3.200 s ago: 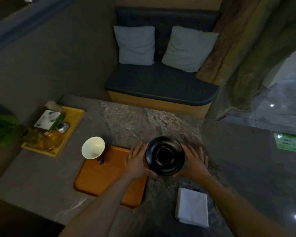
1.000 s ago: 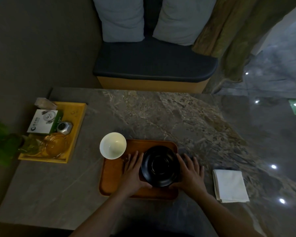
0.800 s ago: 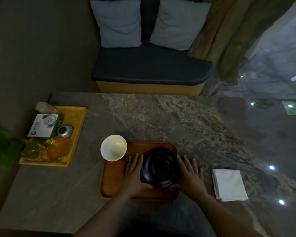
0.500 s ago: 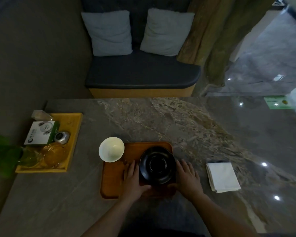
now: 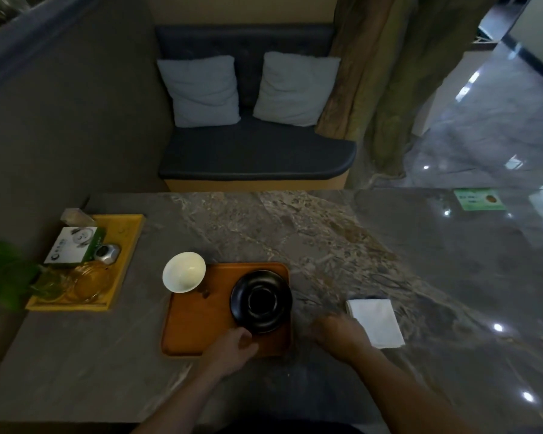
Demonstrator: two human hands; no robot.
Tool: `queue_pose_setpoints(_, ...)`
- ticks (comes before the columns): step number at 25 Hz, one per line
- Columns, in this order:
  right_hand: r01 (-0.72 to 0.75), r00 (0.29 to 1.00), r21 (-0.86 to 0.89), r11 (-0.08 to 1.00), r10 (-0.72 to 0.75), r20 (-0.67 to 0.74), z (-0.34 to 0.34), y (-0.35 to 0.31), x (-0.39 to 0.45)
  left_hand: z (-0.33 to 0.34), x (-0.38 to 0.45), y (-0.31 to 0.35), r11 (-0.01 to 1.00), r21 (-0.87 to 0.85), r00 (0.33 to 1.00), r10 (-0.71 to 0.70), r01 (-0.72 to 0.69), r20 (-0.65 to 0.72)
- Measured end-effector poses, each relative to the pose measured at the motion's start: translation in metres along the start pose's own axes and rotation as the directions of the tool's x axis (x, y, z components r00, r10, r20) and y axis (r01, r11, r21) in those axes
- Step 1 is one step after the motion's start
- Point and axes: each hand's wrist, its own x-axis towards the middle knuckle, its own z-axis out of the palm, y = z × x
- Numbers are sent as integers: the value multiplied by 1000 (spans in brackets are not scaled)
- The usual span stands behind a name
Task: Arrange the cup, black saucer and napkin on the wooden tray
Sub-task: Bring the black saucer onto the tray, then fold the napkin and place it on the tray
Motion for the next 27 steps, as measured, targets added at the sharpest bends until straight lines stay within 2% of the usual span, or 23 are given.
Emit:
queue_pose_setpoints(2, -11, 1000, -10, 1000, 11, 4, -7, 22, -7, 1, -2, 20, 997, 4, 988, 73, -74, 136)
queue_pose_setpoints(7, -10, 998, -45, 999, 13, 66, -23, 81, -21, 3, 12, 78, 978, 136, 980, 135, -155, 147)
queue_pose_setpoints(10, -60, 995, -11, 998, 60, 77, -28, 119, -31, 9, 26, 109, 956, 235, 975, 138, -177, 172)
queue_pose_setpoints(15, -78, 994, -45, 996, 81, 71, -40, 167, -39, 12, 52, 160, 884, 407, 944, 99, -229, 316)
queue_pose_setpoints(18, -89, 992, -57, 994, 94, 90, -49, 180, -34, 16, 67, 192, 783, 555, 939, 102, -279, 328)
queue_pose_setpoints(21, -90, 989, -73, 993, 98, 111, -56, 186, -24, 22, 81, 218, 697, 631, 925, 130, -341, 357)
queue_pose_setpoints(24, -75, 990, -114, 991, 87, 109, -60, 184, -8, 34, 93, 233, 666, 652, 928, 192, -362, 318)
queue_pose_setpoints(27, -33, 991, -116, 993, 47, 123, -61, 178, 6, 49, 104, 233, 691, 651, 949, 217, -316, 230)
